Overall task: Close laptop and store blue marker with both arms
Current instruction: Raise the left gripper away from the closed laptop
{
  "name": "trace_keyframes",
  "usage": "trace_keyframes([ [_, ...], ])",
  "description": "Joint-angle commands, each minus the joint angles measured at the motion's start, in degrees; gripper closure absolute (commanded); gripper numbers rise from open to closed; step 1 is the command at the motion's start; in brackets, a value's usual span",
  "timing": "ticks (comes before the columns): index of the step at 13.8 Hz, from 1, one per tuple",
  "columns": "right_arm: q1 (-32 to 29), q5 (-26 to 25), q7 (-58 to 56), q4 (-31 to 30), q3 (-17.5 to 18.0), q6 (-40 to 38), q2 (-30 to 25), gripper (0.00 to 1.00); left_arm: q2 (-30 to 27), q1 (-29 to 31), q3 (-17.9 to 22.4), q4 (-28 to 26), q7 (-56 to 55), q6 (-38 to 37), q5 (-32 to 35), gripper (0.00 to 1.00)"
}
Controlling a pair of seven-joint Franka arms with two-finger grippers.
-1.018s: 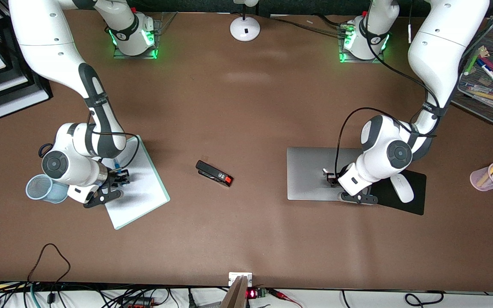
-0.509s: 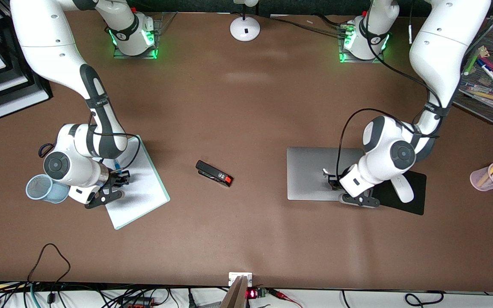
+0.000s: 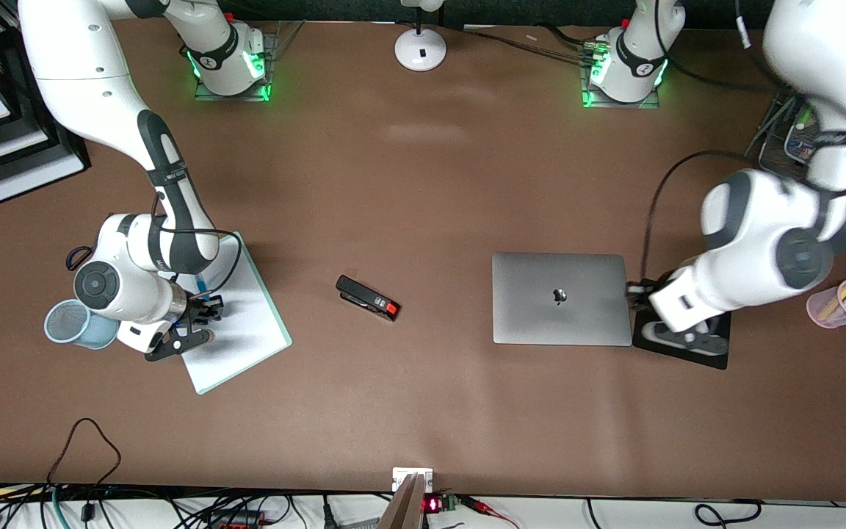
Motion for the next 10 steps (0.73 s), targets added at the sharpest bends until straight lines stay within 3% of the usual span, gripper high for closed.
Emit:
trace_keyframes([
  [1, 0.1, 1.0, -1.1, 1.3, 0.0, -0.1, 1.2, 0.71, -0.4, 0.3, -0.2, 6.6, 2.1, -11.7, 1.4, 0.96],
  [4, 0.1, 1.0, -1.2, 1.4, 0.0, -0.3, 1.2, 0.71, -4.4, 0.3, -0.2, 6.7, 1.7, -17.8, 1.4, 0.89],
  [6, 0.1, 0.8, -1.2, 1.4, 0.0, -0.3, 1.2, 0.75, -6.8, 0.3, -0.2, 6.5, 1.5, -21.0, 1.4, 0.77],
  [7, 0.1, 0.8, -1.2, 1.4, 0.0, -0.4, 1.1, 0.79, -7.6, 0.2, -0.2, 6.4, 1.4, -21.9, 1.4, 0.56],
  [8, 0.1, 0.8, -1.2, 1.4, 0.0, -0.4, 1.2, 0.81, -7.8, 0.2, -0.3, 6.3, 1.3, -22.1, 1.4, 0.17],
  [9, 0.1, 0.8, -1.2, 1.4, 0.0, -0.4, 1.2, 0.83, -7.8, 0.3, -0.2, 6.6, 1.2, -22.1, 1.4, 0.04],
  [10, 0.1, 0.8, -1.2, 1.4, 0.0, -0.4, 1.2, 0.86, -7.8, 0.3, -0.2, 6.7, 1.2, -22.1, 1.4, 0.00],
])
